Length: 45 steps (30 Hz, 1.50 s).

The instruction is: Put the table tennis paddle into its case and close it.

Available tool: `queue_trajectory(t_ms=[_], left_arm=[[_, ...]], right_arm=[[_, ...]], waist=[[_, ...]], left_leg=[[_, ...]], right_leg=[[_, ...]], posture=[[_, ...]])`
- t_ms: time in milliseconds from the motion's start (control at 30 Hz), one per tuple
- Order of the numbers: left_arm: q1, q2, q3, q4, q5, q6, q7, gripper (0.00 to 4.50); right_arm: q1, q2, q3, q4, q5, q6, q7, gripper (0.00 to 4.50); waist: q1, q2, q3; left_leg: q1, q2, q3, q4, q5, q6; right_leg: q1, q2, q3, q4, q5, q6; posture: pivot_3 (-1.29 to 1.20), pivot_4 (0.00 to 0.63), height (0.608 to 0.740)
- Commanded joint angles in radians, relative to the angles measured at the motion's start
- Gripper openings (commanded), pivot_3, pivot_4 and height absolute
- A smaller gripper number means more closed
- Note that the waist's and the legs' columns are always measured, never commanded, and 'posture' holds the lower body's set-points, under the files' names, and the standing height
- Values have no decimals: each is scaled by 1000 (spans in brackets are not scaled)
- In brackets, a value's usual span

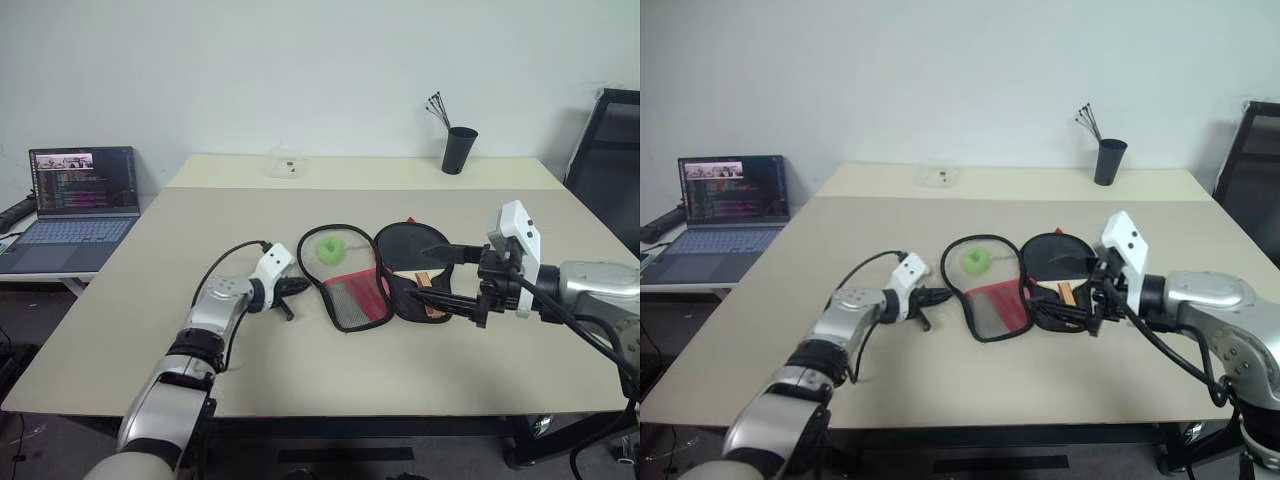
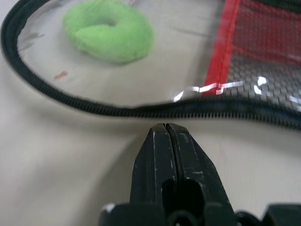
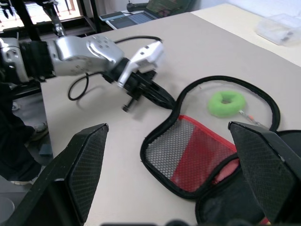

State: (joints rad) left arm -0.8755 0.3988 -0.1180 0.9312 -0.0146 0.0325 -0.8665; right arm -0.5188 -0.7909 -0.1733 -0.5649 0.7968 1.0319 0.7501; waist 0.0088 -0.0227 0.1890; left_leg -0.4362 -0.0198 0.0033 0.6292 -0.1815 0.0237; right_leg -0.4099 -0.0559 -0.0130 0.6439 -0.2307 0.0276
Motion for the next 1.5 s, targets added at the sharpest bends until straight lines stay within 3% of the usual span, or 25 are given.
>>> queue_trajectory(t_ms=[33,267,500,667,867,1267,1500], left_arm=[[-56,-47,20,83,1,-41,26,38],[-137,-98,39,190,6,-94,38,38],[-287,-140,65,172,-28,-115,-29,38],[-409,-226,71,225,-26,-124,-34,38],[-466,-333,68,319,12,-135,55,38],[-483,-392,79,375,58,-146,173,38],[-462,-337,115,349,38,-162,125,38]], right_arm=[[-2,-3,-22,-25,19,-17,-25,4500],[23,-1,-76,-31,61,0,-91,4500],[141,-102,-175,-34,79,5,-76,4500],[267,-181,-281,-9,47,-3,-60,4500],[342,-176,-333,-20,46,9,-109,4500],[254,-114,-257,48,7,8,-273,4500],[166,-79,-204,135,-1,44,-319,4500]], waist=[[1,0,0],[15,-1,0],[18,-7,4],[16,-8,4],[9,-8,5],[9,-9,5],[8,-9,5]], left_leg=[[0,0,0,0,0,0],[0,0,0,1,0,0],[-5,-1,-2,2,0,0],[-6,-2,-1,2,0,0],[-4,-2,0,2,0,0],[-3,-2,2,2,0,0],[-3,-2,2,2,0,0]], right_leg=[[0,0,0,0,0,0],[1,0,-1,0,0,1],[-2,0,-2,-1,1,1],[-2,0,-2,-1,0,2],[-2,1,-2,1,-2,7],[-2,1,-1,1,-1,9],[-2,1,-1,1,-1,9]], posture=[[0,150,740],[0,150,740],[0,150,740],[0,150,740],[0,150,740],[0,150,740],[0,150,740]])
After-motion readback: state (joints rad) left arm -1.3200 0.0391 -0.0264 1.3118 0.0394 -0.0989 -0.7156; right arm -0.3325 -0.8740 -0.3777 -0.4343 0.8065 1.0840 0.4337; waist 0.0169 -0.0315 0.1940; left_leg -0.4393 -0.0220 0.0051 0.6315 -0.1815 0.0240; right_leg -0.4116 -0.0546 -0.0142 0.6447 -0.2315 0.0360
